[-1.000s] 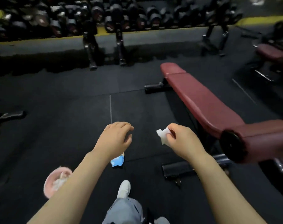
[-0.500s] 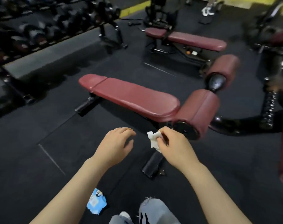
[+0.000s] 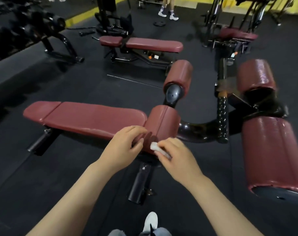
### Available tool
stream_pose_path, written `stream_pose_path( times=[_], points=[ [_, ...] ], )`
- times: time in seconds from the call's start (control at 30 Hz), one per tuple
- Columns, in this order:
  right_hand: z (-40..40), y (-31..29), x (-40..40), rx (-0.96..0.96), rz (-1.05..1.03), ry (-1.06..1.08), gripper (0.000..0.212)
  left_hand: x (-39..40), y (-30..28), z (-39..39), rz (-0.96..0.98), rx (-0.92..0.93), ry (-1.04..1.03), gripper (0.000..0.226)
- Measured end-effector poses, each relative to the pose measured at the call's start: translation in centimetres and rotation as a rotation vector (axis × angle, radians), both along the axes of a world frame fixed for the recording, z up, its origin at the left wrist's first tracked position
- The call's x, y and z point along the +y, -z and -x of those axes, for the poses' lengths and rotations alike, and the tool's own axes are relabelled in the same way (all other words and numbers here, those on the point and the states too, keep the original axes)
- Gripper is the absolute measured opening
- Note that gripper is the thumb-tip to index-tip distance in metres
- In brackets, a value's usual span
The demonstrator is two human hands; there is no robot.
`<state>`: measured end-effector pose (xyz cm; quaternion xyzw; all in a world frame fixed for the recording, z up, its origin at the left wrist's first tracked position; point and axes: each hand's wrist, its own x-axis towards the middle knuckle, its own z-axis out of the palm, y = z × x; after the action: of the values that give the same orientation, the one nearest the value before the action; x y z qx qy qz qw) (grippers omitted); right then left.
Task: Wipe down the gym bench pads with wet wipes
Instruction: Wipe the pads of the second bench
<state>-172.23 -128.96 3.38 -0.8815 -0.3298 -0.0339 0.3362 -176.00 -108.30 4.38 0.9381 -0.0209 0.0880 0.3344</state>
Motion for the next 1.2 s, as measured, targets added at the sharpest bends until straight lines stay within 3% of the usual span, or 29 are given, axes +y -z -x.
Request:
stream_pose_path(
  times=[0.13,0.23,0.37,0.53,0.63,0.73,0.83,0.93,1.0,1.07,1.2],
  points=[
    [-1.6,1.7,-0.1,-0.038,-0.059,-0.078,0.015,-0.6,0.0,-2.1,0.135,0.032,-0.029,0.037],
    [-4.4,2.2,0.1,-0.081,-0.067,-0.069,0.005,-0.8,-0.2,-3.3,0.158,0.044,-0.016,0.037],
    [-11.5,1.8,1.8,-0.126,-0.075,0.058,0.006,-0.4,-0.2,-4.6,0.139,0.075,0.0,0.039],
    [-15.6,0.6,3.3,0.019,-0.108,0.295,0.013,0.0,-0.2,-5.9,0.1,0.071,0.03,0.041],
    [-10.1,1.1,2.3,-0.053,-0.142,0.138,0.007,-0.3,-0.2,-6.8,0.06,0.037,0.094,0.046],
    [-3.2,2.2,0.0,0.039,-0.132,-0.082,0.009,-0.7,0.0,-7.6,-0.003,0.048,0.192,0.052],
    [-3.0,2.3,-0.9,0.011,-0.096,-0.22,0.015,-0.4,0.5,-7.8,-0.178,0.062,0.273,0.052],
    [-8.4,1.5,0.4,0.026,-0.176,0.045,0.023,0.1,0.6,-7.7,-0.327,0.036,0.261,0.056],
    [-12.1,1.0,1.3,0.12,-0.198,0.3,0.016,0.1,0.6,-7.7,-0.322,0.046,0.252,0.059],
    [-12.9,0.8,2.0,0.131,-0.194,0.367,0.013,0.1,0.8,-7.7,-0.302,0.053,0.228,0.061],
    [-6.4,1.0,1.4,0.007,-0.085,-0.013,0.007,1.3,1.7,-7.4,-0.243,0.065,0.16,0.063]
  ],
)
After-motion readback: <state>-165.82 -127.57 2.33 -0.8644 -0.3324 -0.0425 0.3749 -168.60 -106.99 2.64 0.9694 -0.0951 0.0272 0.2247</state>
